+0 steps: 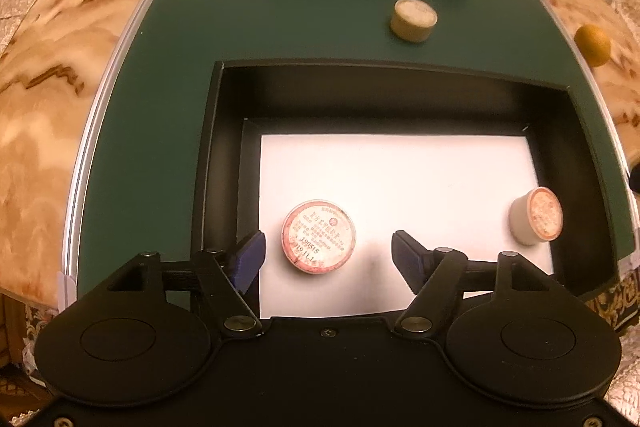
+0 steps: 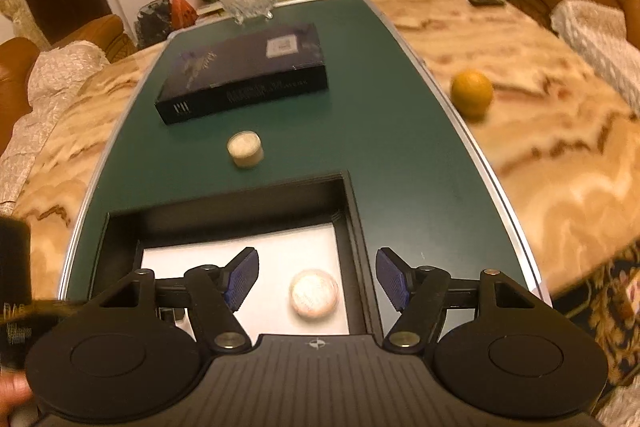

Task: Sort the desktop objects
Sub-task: 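Lower the right tool onto the last cream jar and close it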

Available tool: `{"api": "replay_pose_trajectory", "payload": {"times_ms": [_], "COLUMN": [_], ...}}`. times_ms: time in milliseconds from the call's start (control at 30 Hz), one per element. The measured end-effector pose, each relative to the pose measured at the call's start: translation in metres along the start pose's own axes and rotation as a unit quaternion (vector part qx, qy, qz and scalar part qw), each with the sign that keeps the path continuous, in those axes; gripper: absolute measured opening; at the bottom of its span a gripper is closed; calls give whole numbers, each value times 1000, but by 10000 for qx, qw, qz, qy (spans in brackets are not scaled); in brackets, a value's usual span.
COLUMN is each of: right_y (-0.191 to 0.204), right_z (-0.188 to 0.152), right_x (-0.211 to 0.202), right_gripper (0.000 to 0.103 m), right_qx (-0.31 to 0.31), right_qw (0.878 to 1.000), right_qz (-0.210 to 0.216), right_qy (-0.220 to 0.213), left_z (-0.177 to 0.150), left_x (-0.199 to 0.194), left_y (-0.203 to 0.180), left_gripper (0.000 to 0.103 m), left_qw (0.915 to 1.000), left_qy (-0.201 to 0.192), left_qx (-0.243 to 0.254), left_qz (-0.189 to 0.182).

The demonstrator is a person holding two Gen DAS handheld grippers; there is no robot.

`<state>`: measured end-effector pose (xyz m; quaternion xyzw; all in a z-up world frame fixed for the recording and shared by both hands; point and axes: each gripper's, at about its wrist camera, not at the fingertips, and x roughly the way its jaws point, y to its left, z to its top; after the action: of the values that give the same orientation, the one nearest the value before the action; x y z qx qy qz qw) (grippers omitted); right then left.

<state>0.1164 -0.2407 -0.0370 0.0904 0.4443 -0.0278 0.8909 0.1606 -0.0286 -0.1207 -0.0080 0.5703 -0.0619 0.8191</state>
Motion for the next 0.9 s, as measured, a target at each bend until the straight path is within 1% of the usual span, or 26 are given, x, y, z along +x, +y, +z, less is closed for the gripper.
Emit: {"api": "replay_pose_trajectory", "payload": {"times_ms": [33, 67, 100, 167, 267, 333, 400, 500, 633, 733, 833, 867, 900], "right_y": [4, 9, 14, 25, 41, 51, 60, 70, 80, 85, 91, 92, 93], "right_z": [6, 14, 21, 35, 57, 68, 78, 86, 94, 95, 95, 95, 95], "right_x": [3, 7, 14, 30, 67, 92, 118, 146, 178, 190, 199, 202, 204], "right_gripper": [70, 73, 81, 89, 89, 89, 88, 88, 87, 86, 75, 68, 64], "right_qx": [-63, -134, -215, -352, -427, -487, -527, -509, -519, -544, -687, -700, -719], "right_qw": [10000, 9999, 9997, 9993, 9989, 9986, 9982, 9978, 9968, 9963, 9950, 9947, 9942], "right_qz": [8, 47, 79, 124, 196, 135, 17, 53, -2, -114, -254, -248, -265], "right_qy": [-15, -62, -99, -92, 48, 142, 283, 426, 608, 649, 683, 712, 748], "left_z": [0, 0, 0, -1, -1, -2, -2, -2, 0, 0, 1, 1, 1], "left_x": [-4, -9, -14, -26, -40, -47, -49, -48, -46, -45, -42, -40, -38], "left_y": [1, 1, 2, 3, 7, 12, 19, 32, 46, 52, 55, 56, 57], "left_gripper": [73, 75, 76, 82, 86, 88, 88, 88, 88, 88, 88, 88, 88], "left_qw": [10000, 9999, 9998, 9995, 9988, 9984, 9983, 9984, 9982, 9980, 9981, 9981, 9982], "left_qy": [-18, -59, -119, -261, -455, -540, -565, -529, -464, -459, -435, -413, -389], "left_qx": [-4, -5, -7, -8, -11, -17, -65, -201, -359, -408, -416, -419, -425], "left_qz": [-70, -131, -162, -189, -175, -137, -103, -85, -104, -138, -153, -165, -178]}}
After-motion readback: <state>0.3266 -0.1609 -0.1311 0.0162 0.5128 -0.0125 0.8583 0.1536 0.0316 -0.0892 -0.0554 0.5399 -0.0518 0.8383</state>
